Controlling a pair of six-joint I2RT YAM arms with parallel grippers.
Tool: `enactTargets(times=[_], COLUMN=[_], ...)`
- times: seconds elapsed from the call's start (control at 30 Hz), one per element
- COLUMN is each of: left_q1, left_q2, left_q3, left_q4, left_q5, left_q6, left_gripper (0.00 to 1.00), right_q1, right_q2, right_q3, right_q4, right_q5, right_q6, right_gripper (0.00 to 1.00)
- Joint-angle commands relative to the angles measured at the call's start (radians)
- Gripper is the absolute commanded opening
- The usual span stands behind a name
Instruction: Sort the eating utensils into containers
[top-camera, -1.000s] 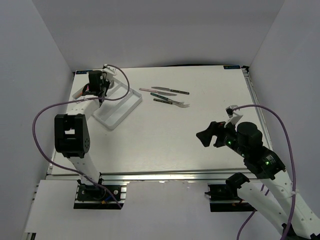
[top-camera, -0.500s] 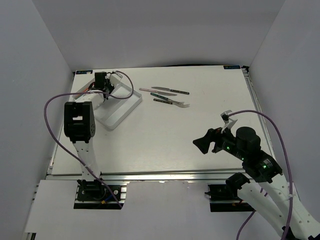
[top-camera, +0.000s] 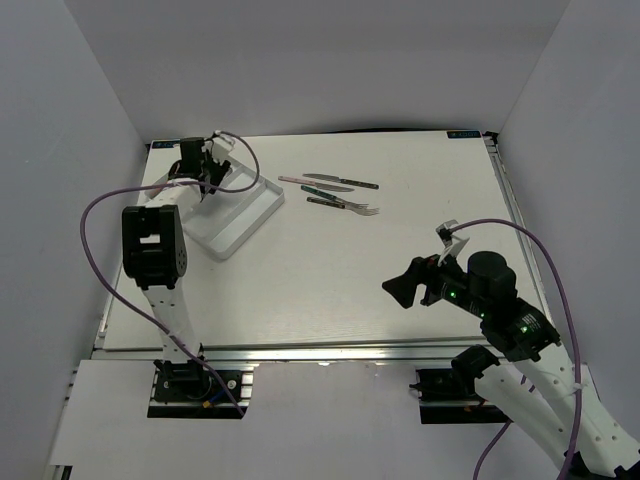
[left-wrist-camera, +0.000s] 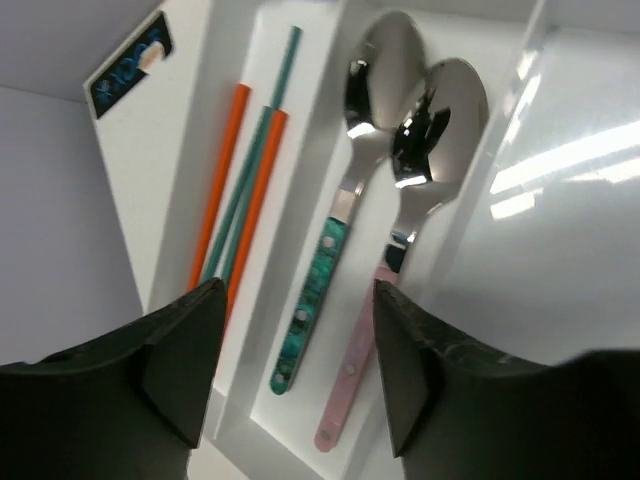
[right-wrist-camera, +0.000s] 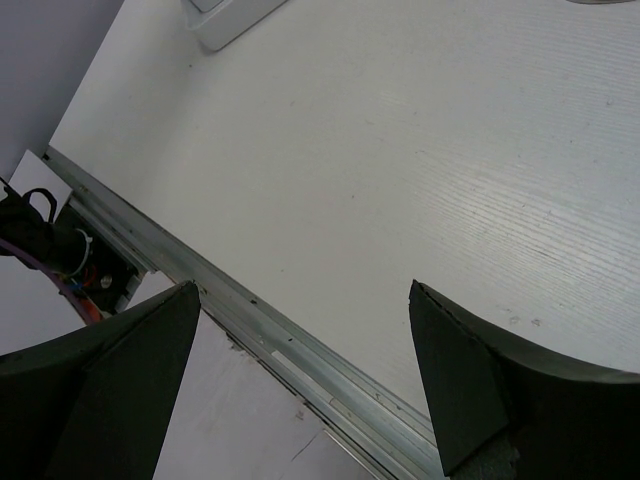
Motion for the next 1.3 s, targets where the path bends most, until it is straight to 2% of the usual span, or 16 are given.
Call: enactTargets(times=[0.0,0.03,0.07,0.1,0.2,0.3,0.43,0.6,0.7,0.8,0.9,0.93,0.97,1.1,1.2,1.27], left_q1=[0.01,0.009,0.009,0.009,0.009,0.009,-0.002,-0.002,-0.004,-0.005,-0.004,-0.026,-0.057,-0.099,-0.115,-0.148], left_q2=[-0.172,-0.192,-0.215,-0.233,-0.279,-0.322,-0.462,-0.794,-0.998,-1.205,-1.382,-1.423,-1.459,-1.51,-1.423,-1.36], left_q3=[-0.009,-0.016,-0.023,-0.013,0.04,0.05,-0.049,-0.266,-0.442,-0.633,-0.779,-0.815,-0.854,-0.862,-0.842,-0.84], left_q4=[0.098,0.13,0.132,0.12,-0.022,-0.206,-0.375,-0.386,-0.383,-0.371,-0.377,-0.367,-0.36,-0.354,-0.366,-0.368], left_q5=[-0.019,-0.034,-0.045,-0.055,-0.082,-0.085,-0.066,-0.053,-0.059,-0.025,-0.11,-0.141,-0.175,-0.226,-0.182,-0.161], left_q6=[-0.129,-0.192,-0.256,-0.392,-0.641,-0.834,-0.964,-1.004,-1.007,-1.028,-1.008,-1.024,-1.051,-1.048,-1.034,-1.031], left_gripper=[0.77,0.83,0.98,0.98,0.98,0.98,0.98,0.98,0.98,0.98,0.98,0.98,0.98,0.98,0.98,0.98], right_q1=[-0.001,-0.001,-0.001,-0.001,0.001,-0.001,-0.001,-0.001,-0.002,-0.001,-0.003,-0.003,-0.003,-0.001,-0.001,-0.001], right_q2=[-0.002,0.003,0.023,0.035,0.104,0.19,0.348,0.582,0.727,0.897,1.098,1.22,1.283,1.561,1.73,1.817], right_q3=[0.019,0.019,0.022,0.024,0.031,0.024,0.036,0.1,0.203,0.339,0.532,0.604,0.758,1.127,1.36,1.427], right_q4=[0.053,0.056,0.059,0.062,0.08,0.117,0.171,0.232,0.234,0.252,0.226,0.196,0.167,0.02,-0.042,-0.076], right_q5=[0.007,0.016,0.023,0.033,0.073,0.125,0.165,0.242,0.303,0.248,0.221,0.224,0.225,0.216,0.201,0.199], right_q6=[0.003,0.001,-0.003,-0.019,-0.046,-0.072,-0.083,-0.071,-0.157,-0.328,-0.437,-0.45,-0.459,-0.578,-0.643,-0.72], right_gripper=[0.89,0.89,0.89,0.89,0.89,0.89,0.89,0.89,0.89,0.84,0.62,0.49,0.48,0.48,0.47,0.44])
